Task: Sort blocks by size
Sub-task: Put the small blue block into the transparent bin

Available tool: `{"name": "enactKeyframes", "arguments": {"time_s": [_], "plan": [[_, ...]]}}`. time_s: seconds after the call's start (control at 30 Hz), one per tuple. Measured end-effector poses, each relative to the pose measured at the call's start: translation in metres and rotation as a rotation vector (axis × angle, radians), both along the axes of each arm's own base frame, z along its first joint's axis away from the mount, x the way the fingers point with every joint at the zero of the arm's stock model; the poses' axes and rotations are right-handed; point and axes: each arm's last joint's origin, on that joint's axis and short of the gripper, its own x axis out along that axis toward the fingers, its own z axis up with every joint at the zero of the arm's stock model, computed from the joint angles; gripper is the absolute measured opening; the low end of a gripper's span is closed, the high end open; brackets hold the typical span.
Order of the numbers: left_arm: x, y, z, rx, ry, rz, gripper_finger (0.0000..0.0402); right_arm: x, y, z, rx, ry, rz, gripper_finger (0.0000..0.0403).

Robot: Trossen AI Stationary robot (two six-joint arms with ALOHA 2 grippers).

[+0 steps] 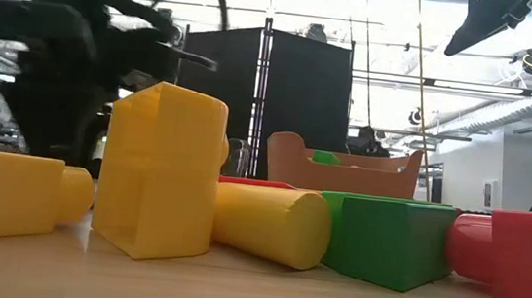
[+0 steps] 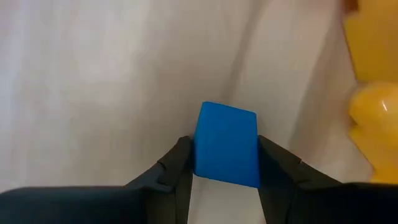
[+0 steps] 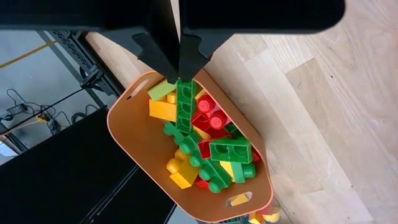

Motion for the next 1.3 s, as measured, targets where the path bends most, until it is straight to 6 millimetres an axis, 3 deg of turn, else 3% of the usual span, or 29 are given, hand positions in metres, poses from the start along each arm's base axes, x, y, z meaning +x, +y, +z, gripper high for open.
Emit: {"name": "enactKeyframes", "arguments": {"time_s": [0.23, 0.4, 0.63, 0.8, 0.97, 1.17, 1.3], "plan": [[0.030, 0.048, 0.022, 0.101, -0.074, 0.107, 0.0129, 0.000, 0.000, 0.000, 0.001, -0.005, -0.002, 0.0004], [0.037, 0.107, 0.051, 0.176, -0.160, 0.230, 0.0129, 0.000, 0.000, 0.000, 0.005, -0.011, -0.007, 0.0004], [0.003, 0.190, 0.110, 0.313, -0.322, 0.464, 0.0129, 0.001, 0.000, 0.000, 0.016, -0.025, -0.014, 0.0004], [-0.032, 0.230, 0.147, 0.460, -0.437, 0.619, 0.0129, 0.001, 0.000, 0.001, 0.023, -0.037, -0.022, 0.0004], [-0.049, 0.255, 0.146, 0.530, -0.374, 0.657, 0.0129, 0.001, 0.000, 0.001, 0.016, -0.039, -0.023, 0.0004], [-0.047, 0.280, 0.124, 0.554, -0.277, 0.684, 0.0131, 0.001, 0.000, 0.001, 0.018, -0.041, -0.025, 0.0004], [-0.043, 0.287, 0.112, 0.555, -0.226, 0.612, 0.0158, 0.001, 0.000, 0.001, 0.019, -0.041, -0.025, 0.0004]]}}
